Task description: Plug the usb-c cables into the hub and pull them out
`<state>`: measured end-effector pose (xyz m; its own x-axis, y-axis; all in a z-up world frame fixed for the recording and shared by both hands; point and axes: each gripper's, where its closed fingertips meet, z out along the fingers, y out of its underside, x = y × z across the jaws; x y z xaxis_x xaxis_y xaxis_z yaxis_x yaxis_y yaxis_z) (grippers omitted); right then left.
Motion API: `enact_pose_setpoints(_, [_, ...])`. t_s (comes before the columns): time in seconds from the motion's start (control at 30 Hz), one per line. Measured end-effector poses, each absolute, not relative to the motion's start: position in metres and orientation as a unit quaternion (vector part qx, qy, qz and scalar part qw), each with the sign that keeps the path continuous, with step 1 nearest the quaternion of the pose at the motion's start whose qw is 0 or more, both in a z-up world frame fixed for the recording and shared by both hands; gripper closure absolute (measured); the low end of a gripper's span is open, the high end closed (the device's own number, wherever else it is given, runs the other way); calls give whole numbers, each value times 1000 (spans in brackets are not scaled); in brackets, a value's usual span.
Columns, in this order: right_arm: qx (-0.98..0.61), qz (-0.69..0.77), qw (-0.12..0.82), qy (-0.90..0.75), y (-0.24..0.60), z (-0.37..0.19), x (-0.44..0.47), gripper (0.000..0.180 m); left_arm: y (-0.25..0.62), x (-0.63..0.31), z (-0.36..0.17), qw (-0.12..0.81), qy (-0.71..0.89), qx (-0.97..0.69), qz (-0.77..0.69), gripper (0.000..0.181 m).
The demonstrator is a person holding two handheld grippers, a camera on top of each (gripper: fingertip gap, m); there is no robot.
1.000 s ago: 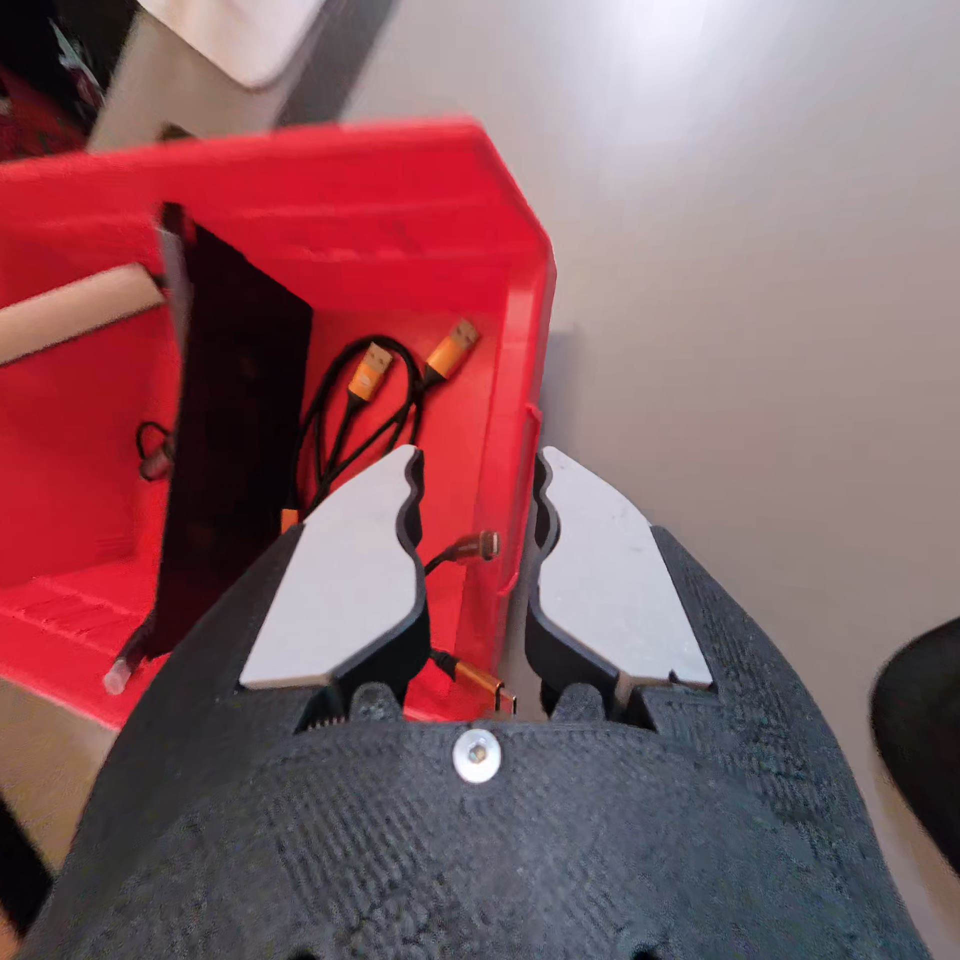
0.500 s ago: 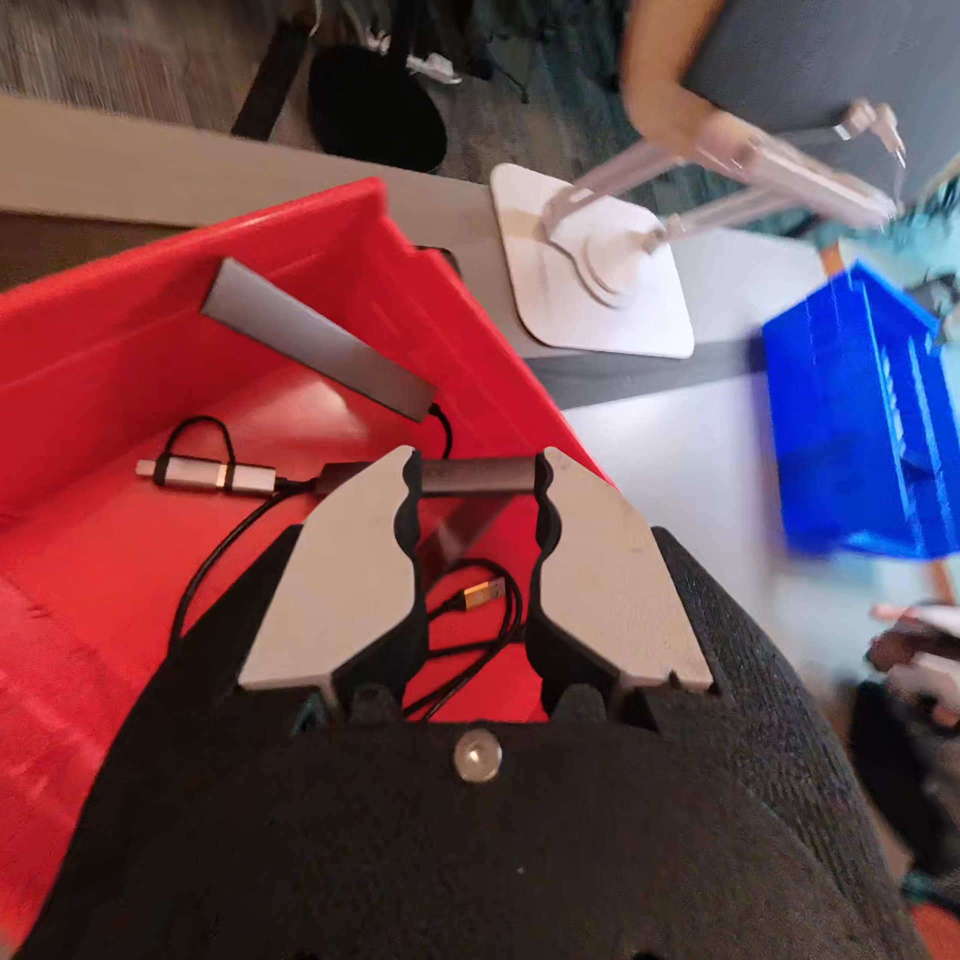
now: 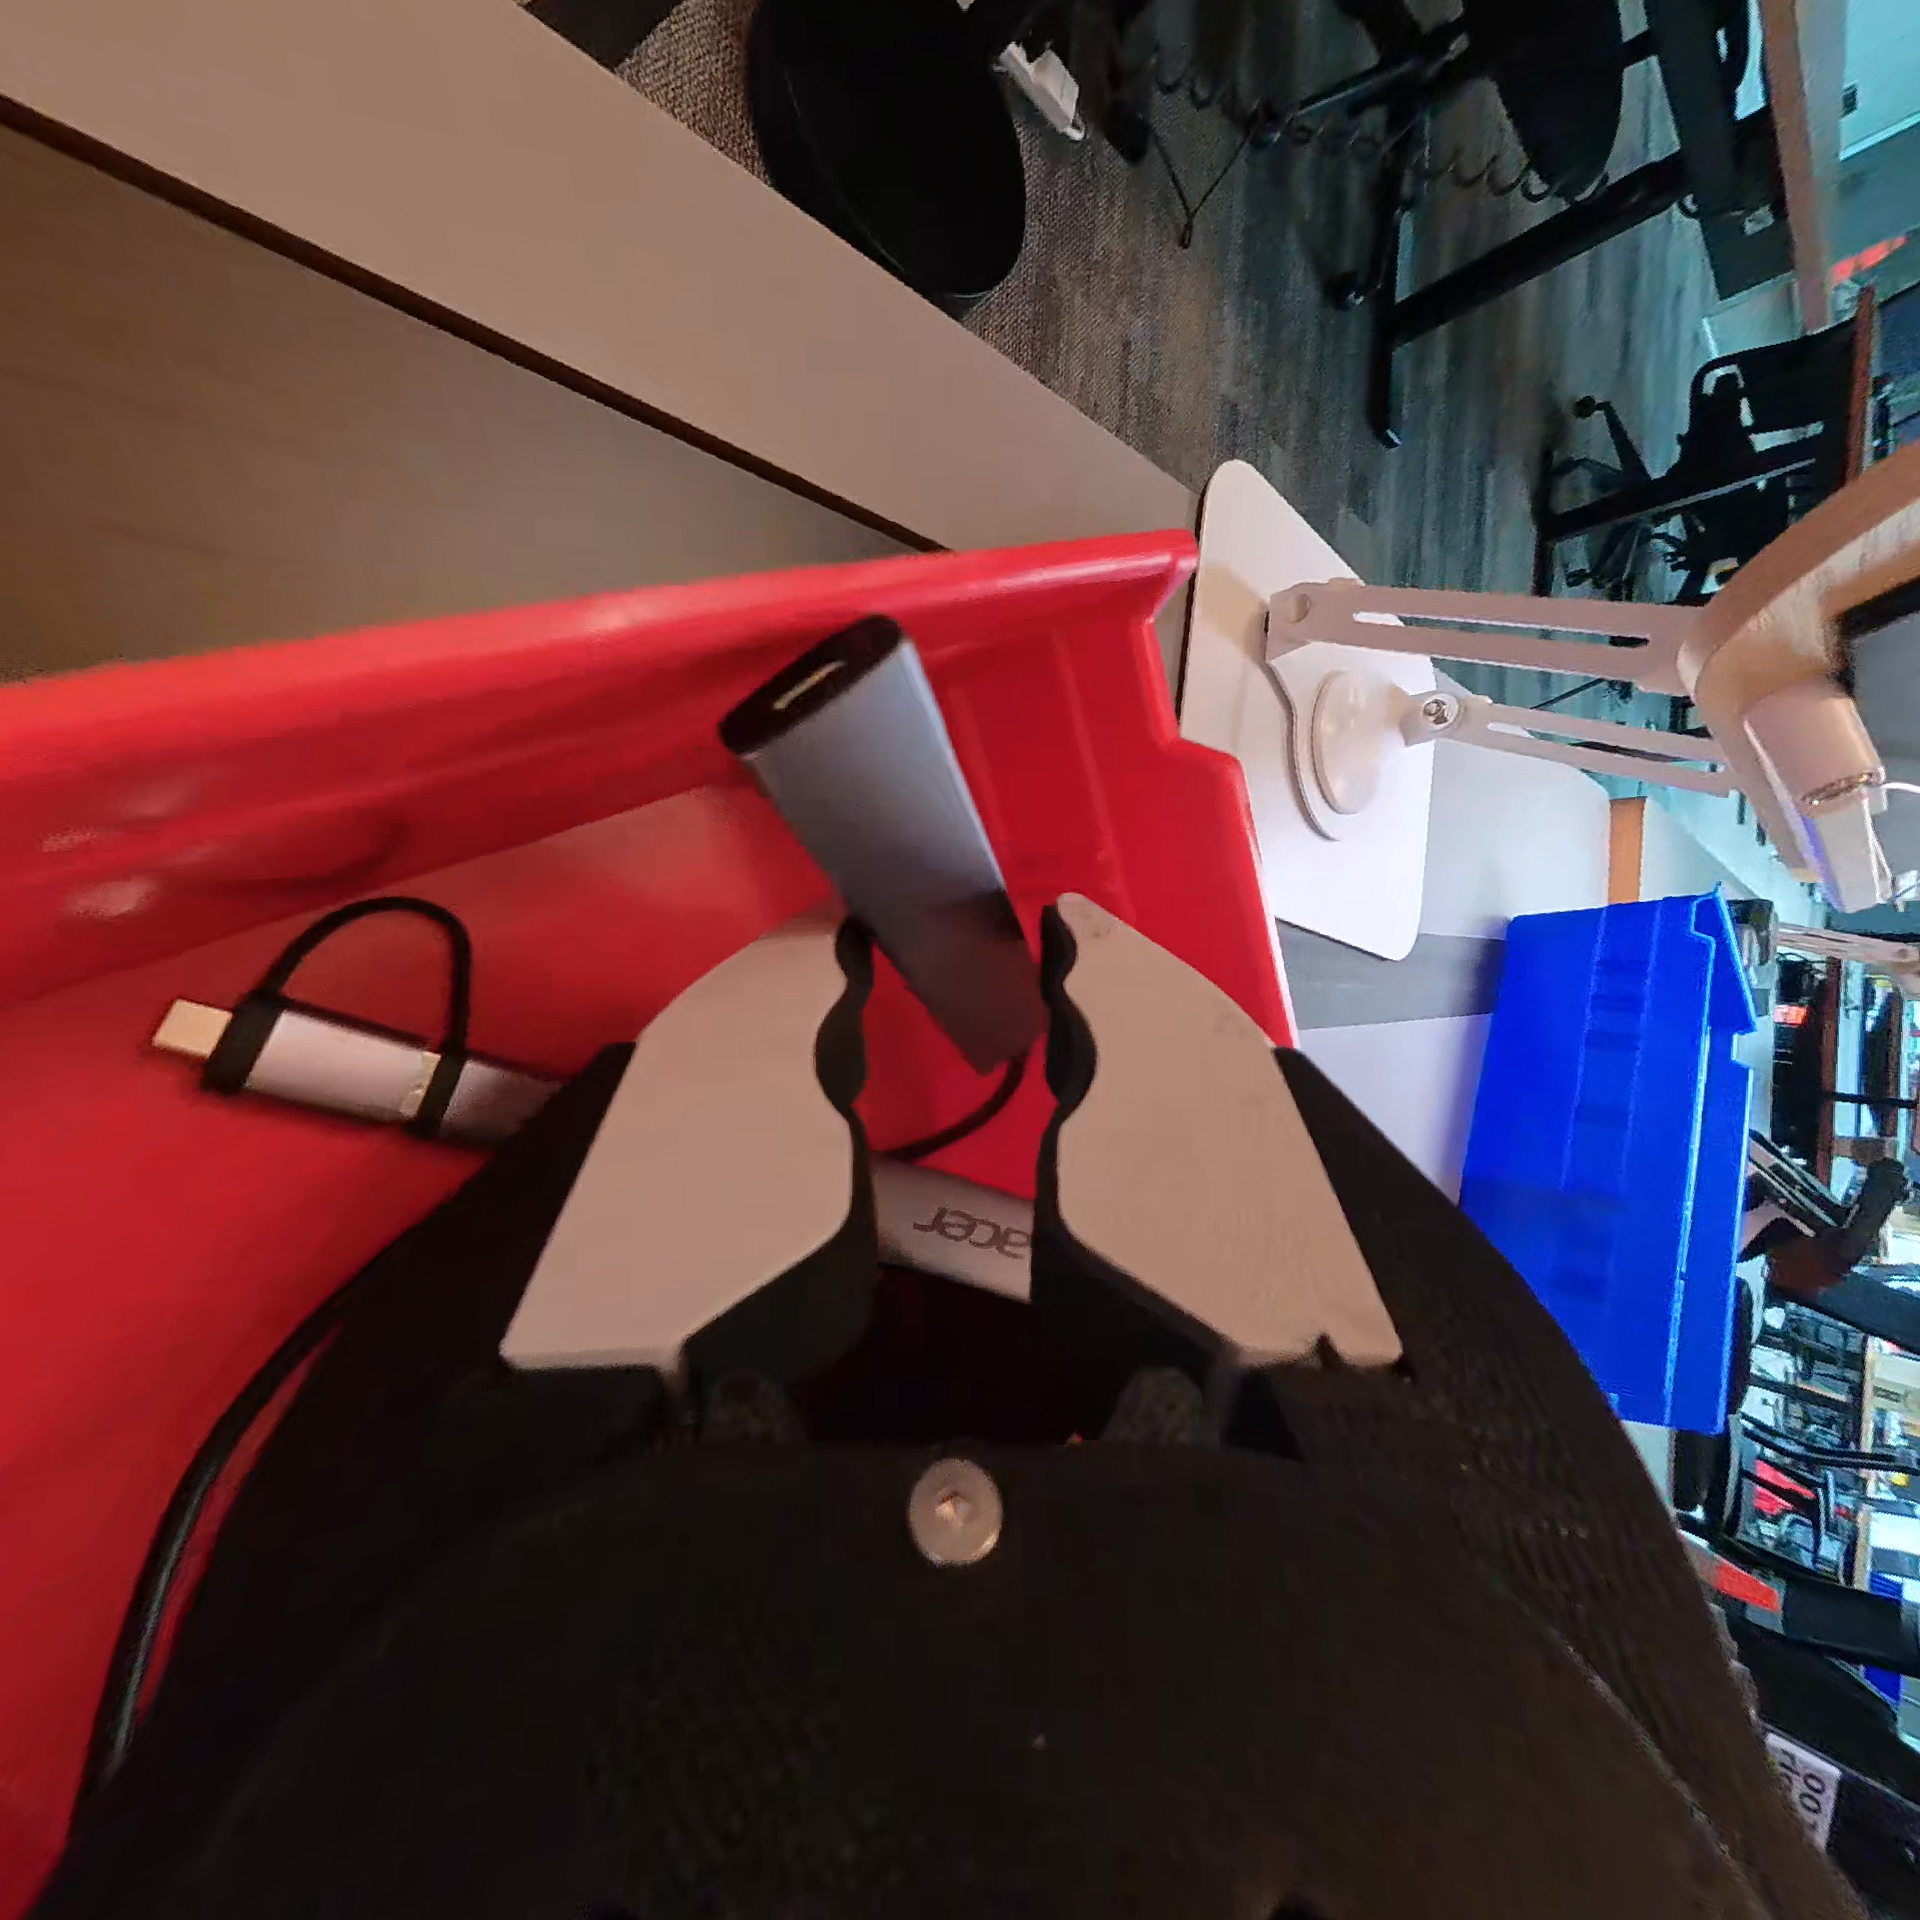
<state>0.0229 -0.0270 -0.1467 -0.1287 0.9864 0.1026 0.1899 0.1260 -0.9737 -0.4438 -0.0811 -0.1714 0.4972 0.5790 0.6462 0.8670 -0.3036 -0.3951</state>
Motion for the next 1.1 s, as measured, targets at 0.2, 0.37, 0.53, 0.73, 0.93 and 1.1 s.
enact_pose_setpoints(0.2, [-492, 447, 454, -594, -21, -143, 27, 155, -73, -441, -136, 419, -398, -801, -156, 160])
enact_pose_setpoints(0.37, [-487, 448, 458, -594, -23, -141, 26, 156, -75, -419, -45, 505, -267, -816, -85, 163])
enact_pose_setpoints(0.53, [-478, 446, 470, -593, -27, -134, 23, 156, -84, -364, 55, 586, -129, -800, -9, 171])
enact_pose_setpoints(0.73, [-455, 451, 508, -575, -29, -95, 21, 156, -95, -287, 120, 638, -17, -768, 47, 171])
enact_pose_setpoints(0.93, [-389, 475, 552, -564, -42, -7, 11, 155, -101, -183, 139, 682, 102, -724, -16, 170])
enact_pose_setpoints(1.1, [-308, 471, 575, -594, -69, 71, -6, 152, -104, -97, 107, 684, 223, -693, -46, 171])
